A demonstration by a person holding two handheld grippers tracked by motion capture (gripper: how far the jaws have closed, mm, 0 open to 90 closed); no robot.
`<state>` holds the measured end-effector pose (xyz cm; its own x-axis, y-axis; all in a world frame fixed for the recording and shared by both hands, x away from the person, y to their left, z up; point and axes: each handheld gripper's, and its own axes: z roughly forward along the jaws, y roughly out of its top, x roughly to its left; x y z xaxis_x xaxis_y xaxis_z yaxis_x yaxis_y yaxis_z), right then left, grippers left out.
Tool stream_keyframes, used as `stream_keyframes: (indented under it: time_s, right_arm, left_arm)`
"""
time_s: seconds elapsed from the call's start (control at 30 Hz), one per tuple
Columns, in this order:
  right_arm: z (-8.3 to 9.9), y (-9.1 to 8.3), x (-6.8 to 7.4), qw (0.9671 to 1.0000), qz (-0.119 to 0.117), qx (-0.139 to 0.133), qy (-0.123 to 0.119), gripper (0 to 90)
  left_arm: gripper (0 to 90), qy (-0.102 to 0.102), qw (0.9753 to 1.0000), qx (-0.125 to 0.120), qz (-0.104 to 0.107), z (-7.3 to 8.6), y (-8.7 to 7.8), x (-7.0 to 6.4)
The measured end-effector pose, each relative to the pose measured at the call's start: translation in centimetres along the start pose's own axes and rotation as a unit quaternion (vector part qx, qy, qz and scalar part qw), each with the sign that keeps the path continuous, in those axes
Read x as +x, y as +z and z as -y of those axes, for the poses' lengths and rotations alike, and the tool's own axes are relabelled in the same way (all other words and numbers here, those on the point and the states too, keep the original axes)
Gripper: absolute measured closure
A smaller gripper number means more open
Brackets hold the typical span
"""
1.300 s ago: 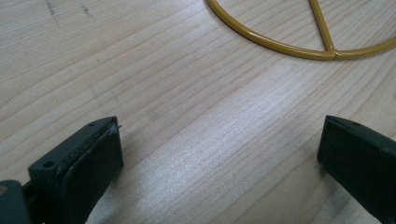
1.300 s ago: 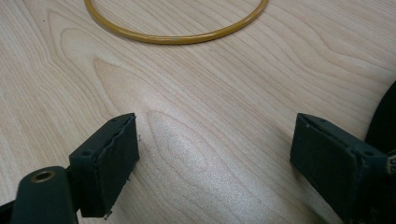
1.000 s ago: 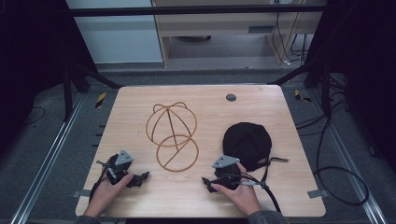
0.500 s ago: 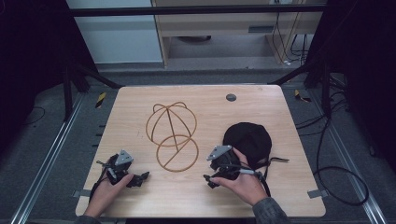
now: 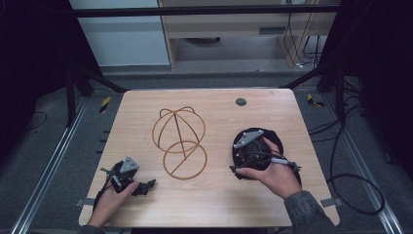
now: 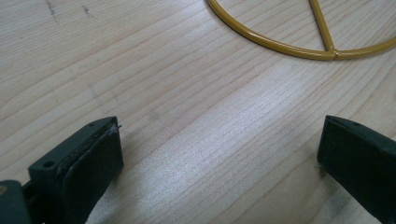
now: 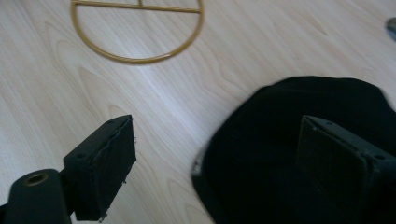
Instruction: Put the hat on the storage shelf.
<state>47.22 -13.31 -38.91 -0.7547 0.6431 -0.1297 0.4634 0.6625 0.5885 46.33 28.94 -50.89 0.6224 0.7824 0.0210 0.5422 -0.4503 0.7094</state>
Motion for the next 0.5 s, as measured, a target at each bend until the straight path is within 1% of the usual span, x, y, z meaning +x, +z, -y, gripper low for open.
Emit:
stream_keyframes:
  time_s: [0.03, 0.23, 0.33, 0.4, 0.47, 0.5]
  right_arm:
    - [0.2, -0.9, -0.9, 0.9999, 0.004, 0.002, 0.010, 14.9]
    - [0.4, -2.8, -3.2, 0.9994, 0.020, 0.018, 0.022, 19.0]
    - [0.5, -3.6, -4.3, 0.9991, 0.017, 0.017, 0.034, 20.5]
    - [0.5, -4.0, -4.9, 0.9989, 0.016, 0.022, 0.037, 20.7]
    - [0.5, -4.3, -5.6, 0.9986, 0.021, 0.028, 0.040, 20.8]
    - [0.4, -4.5, -6.1, 0.9983, 0.020, 0.032, 0.044, 20.5]
  left_arm:
    - [0.0, 0.000, 1.0000, 0.000, 0.000, 0.0, 0.0, 0.0]
    - [0.0, 0.000, 1.0000, 0.000, 0.000, 0.0, 0.0, 0.0]
    - [0.0, 0.000, 1.0000, 0.000, 0.000, 0.0, 0.0, 0.0]
    - [0.0, 0.000, 1.0000, 0.000, 0.000, 0.0, 0.0, 0.0]
    - [0.0, 0.000, 1.0000, 0.000, 0.000, 0.0, 0.0, 0.0]
    - [0.0, 0.000, 1.0000, 0.000, 0.000, 0.0, 0.0, 0.0]
